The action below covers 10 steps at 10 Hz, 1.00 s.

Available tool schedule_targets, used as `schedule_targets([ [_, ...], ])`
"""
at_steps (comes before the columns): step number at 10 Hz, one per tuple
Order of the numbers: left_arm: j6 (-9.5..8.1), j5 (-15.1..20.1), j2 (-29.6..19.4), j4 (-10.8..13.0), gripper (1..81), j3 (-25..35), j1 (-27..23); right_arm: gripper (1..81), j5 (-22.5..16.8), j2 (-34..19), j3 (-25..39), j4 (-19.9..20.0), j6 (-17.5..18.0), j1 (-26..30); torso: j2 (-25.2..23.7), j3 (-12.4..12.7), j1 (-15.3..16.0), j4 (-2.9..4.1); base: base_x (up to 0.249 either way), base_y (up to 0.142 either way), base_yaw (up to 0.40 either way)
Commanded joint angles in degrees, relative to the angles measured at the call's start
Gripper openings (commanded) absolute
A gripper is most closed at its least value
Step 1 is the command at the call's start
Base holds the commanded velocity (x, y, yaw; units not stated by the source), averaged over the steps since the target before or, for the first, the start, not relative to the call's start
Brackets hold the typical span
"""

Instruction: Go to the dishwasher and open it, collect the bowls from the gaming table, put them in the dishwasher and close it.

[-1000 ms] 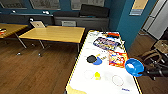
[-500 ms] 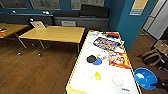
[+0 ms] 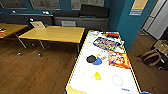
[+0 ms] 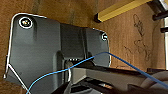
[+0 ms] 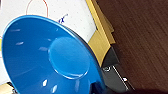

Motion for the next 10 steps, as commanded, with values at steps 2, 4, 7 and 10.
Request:
schedule_targets([
  [2,-0.22,-1.93,-14.91,0.53,81.1,16.06,-2.34,1.0,15.90,9.29,-8.24,-6.80,-3.97,-15.47,0.00,0.00,0.00,0.00,0.000,0.000,0.000],
  [4,-0.30,-3.34,-21.77,0.18,81.1,23.09,-4.44,1.0,18.10,14.30,-11.15,-9.52,-3.97,-18.81,0.00,0.00,0.00,0.00,0.000,0.000,0.000],
  [7,-2.24,-2.82,-30.30,0.26,81.1,33.99,-9.45,1.0,18.71,18.01,-11.25,-11.73,-3.88,-21.45,0.00,0.00,0.00,0.00,0.000,0.000,0.000],
  [10,-2.33,-2.38,-32.06,0.44,81.1,37.44,-12.44,1.0,21.95,13.36,-8.18,-11.64,-3.88,-24.09,0.00,0.00,0.00,0.00,0.000,0.000,0.000],
])
